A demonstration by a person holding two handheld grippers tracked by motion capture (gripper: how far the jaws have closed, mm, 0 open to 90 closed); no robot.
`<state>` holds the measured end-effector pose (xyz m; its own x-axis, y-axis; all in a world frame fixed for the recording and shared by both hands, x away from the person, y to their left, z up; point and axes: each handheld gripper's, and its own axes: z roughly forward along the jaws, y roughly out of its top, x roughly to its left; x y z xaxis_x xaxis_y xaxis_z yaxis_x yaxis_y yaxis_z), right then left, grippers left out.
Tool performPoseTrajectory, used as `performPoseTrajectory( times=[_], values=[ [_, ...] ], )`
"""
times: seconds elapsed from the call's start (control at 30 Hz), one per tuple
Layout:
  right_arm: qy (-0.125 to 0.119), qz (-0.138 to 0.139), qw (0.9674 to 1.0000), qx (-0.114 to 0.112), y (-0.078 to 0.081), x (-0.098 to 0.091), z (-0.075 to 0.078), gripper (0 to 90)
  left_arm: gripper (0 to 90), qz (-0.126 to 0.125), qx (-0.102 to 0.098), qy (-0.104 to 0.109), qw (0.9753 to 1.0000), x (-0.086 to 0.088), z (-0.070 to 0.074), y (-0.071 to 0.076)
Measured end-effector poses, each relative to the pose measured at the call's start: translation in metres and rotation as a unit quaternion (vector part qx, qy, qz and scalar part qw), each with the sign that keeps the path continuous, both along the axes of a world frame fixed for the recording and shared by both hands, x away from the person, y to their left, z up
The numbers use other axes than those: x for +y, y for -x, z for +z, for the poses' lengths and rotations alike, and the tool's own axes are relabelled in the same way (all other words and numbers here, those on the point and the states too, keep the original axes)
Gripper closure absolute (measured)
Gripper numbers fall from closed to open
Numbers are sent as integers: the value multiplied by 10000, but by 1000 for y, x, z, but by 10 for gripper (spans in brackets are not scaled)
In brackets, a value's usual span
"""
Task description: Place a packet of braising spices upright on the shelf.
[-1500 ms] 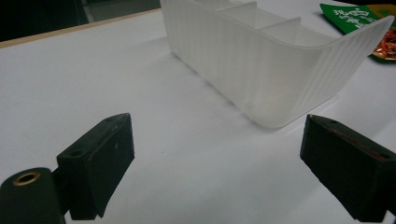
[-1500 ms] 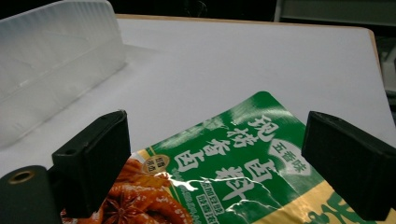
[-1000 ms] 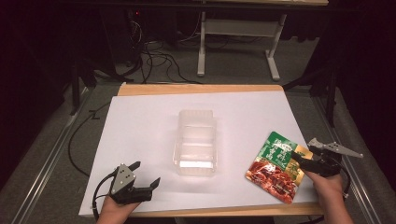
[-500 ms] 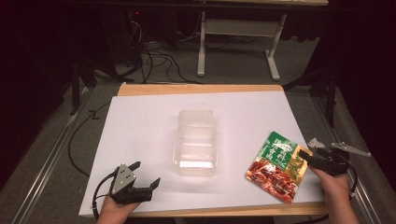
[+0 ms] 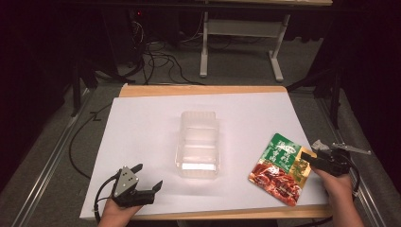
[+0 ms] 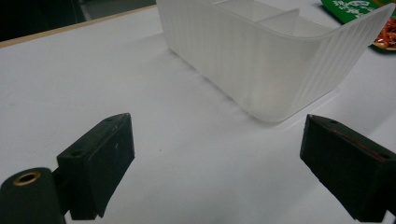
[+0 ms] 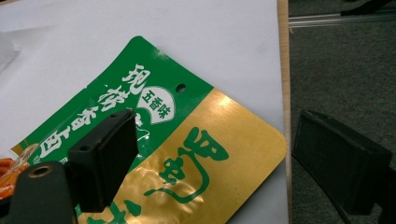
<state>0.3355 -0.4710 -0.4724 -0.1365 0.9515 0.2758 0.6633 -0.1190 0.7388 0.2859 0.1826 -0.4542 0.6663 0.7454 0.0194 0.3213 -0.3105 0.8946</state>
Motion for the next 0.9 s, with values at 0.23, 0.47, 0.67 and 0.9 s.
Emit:
performPoseTrajectory(
  times=[0.23, 0.47, 0.67, 0.9],
  values=[
    [-110, 15, 9998, 161, -2, -1, -1, 152, 104, -17, 7, -25, 10000, -1, -1, 0],
    [-107, 140, 9998, 122, -1, 1, -2, 171, 105, -19, 9, -26, 10000, -1, -1, 0],
    [-74, 169, 9998, 34, 0, 2, 0, 170, 105, -18, 4, -27, 10000, -1, 0, 0],
    [18, 189, 9998, -113, 3, 4, 1, 176, 105, -10, -13, -38, 10000, -1, 0, 1]
  ],
)
